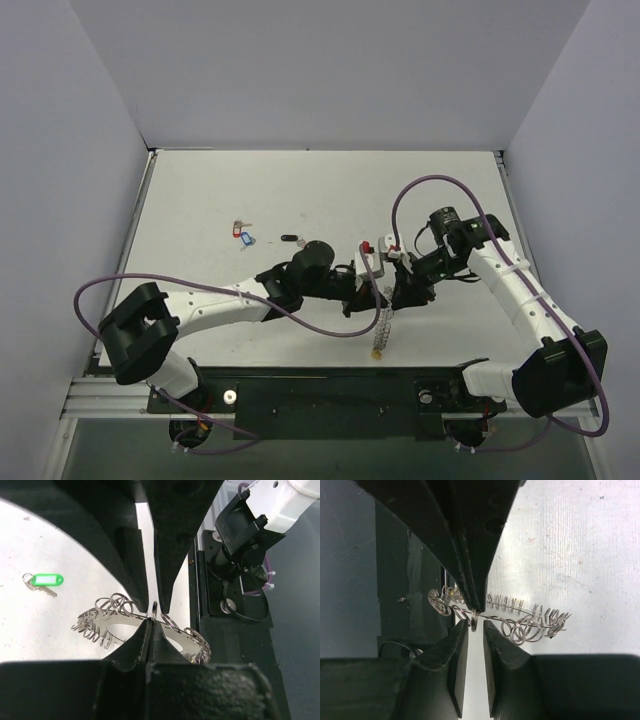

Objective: Put the keys on the keyring

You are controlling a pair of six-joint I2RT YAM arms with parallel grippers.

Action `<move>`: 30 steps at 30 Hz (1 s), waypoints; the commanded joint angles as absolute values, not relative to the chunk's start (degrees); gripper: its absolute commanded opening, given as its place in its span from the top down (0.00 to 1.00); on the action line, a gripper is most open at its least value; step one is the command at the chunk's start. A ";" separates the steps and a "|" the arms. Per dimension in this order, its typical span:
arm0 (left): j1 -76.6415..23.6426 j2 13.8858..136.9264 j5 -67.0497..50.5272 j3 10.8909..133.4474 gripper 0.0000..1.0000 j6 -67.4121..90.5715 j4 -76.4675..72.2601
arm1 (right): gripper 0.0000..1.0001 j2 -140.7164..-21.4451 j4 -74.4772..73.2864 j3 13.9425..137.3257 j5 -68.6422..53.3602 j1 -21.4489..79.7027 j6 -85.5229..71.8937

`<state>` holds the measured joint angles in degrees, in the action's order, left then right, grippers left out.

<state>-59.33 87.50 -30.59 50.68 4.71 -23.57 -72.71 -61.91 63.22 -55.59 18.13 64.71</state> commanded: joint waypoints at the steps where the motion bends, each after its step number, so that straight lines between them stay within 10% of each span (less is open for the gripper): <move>1: -59.68 85.25 -29.36 60.01 1.00 -2.19 -0.31 | 0.79 -72.16 -63.81 63.19 -59.15 17.58 65.66; 14: -59.77 86.57 -27.77 69.61 1.00 -4.31 13.10 | 0.52 -70.22 -63.37 60.56 -69.16 11.95 67.67; 30: -59.77 85.17 -29.79 67.50 1.00 -0.35 5.98 | 0.56 -71.45 -63.11 56.34 -78.13 10.28 76.55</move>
<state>-59.55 87.07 -27.68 66.67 -1.69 11.77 -71.13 -61.54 56.66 -72.88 10.48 73.91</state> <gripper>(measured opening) 0.015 0.450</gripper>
